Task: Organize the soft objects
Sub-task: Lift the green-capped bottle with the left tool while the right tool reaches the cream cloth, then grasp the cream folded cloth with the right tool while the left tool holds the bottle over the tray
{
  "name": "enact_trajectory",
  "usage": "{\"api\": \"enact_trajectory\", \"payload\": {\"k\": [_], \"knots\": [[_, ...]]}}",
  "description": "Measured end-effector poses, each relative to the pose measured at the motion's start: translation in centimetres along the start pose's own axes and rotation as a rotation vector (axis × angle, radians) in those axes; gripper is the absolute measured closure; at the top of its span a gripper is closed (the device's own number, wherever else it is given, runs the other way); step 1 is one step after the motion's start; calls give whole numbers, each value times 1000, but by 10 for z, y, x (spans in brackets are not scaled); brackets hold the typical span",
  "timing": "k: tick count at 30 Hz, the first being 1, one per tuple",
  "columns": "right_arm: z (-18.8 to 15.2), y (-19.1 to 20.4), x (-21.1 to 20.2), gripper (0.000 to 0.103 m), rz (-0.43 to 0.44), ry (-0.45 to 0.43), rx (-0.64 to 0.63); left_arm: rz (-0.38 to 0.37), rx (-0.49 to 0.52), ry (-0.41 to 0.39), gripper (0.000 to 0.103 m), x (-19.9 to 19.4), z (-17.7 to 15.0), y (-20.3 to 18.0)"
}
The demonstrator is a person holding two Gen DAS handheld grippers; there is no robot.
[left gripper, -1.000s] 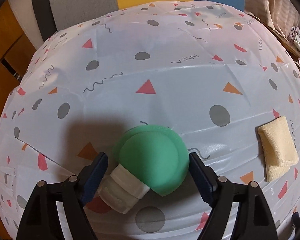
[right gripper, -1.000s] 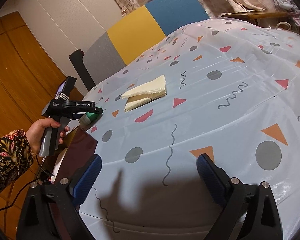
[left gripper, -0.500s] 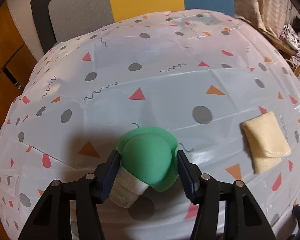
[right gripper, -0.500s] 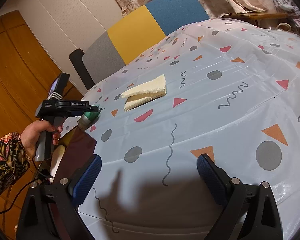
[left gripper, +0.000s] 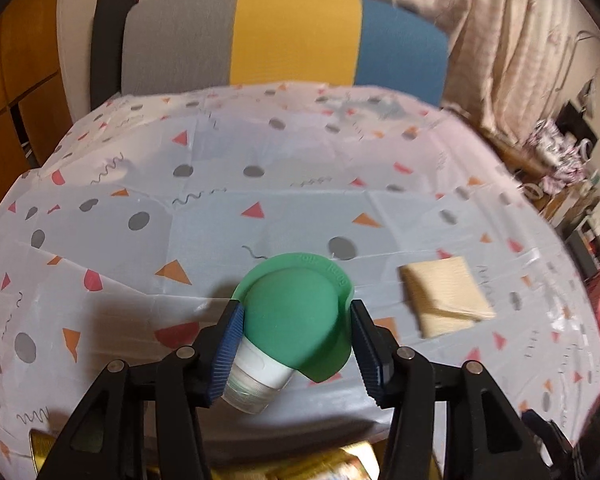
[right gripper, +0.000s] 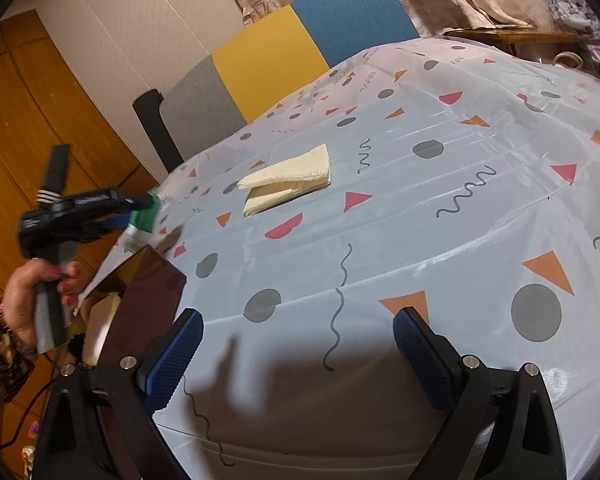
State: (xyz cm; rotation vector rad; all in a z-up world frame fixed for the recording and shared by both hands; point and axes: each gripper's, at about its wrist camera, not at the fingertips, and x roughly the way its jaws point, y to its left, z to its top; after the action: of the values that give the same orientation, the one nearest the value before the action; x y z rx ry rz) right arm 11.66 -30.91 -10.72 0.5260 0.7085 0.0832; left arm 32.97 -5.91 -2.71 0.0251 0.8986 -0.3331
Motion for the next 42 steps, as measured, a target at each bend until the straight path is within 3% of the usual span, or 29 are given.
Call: {"api": "enact_trajectory", "payload": {"k": [7, 12, 16, 26, 35, 38, 40, 42], "knots": [[6, 20, 9, 5, -103, 76, -102, -105, -48, -76, 49, -47, -16, 5], [39, 26, 13, 0, -125, 50, -72, -170, -126, -114, 49, -76, -32, 17], [68, 36, 38, 0, -186, 60, -121, -211, -165, -139, 49, -95, -52, 22], [117, 59, 127, 0, -287, 119, -226, -248, -245, -156, 49, -133, -104, 36], [116, 57, 166, 1, -313, 168, -281, -254, -292, -108, 49, -123, -126, 44], [115, 51, 163, 10, -298, 151, -248, -255, -303, -103, 49, -121, -129, 45], [115, 49, 160, 24, -311, 134, -233, -254, -303, -103, 49, -121, -130, 44], [116, 47, 156, 51, -327, 118, -223, -261, -306, -102, 49, -121, -132, 42]]}}
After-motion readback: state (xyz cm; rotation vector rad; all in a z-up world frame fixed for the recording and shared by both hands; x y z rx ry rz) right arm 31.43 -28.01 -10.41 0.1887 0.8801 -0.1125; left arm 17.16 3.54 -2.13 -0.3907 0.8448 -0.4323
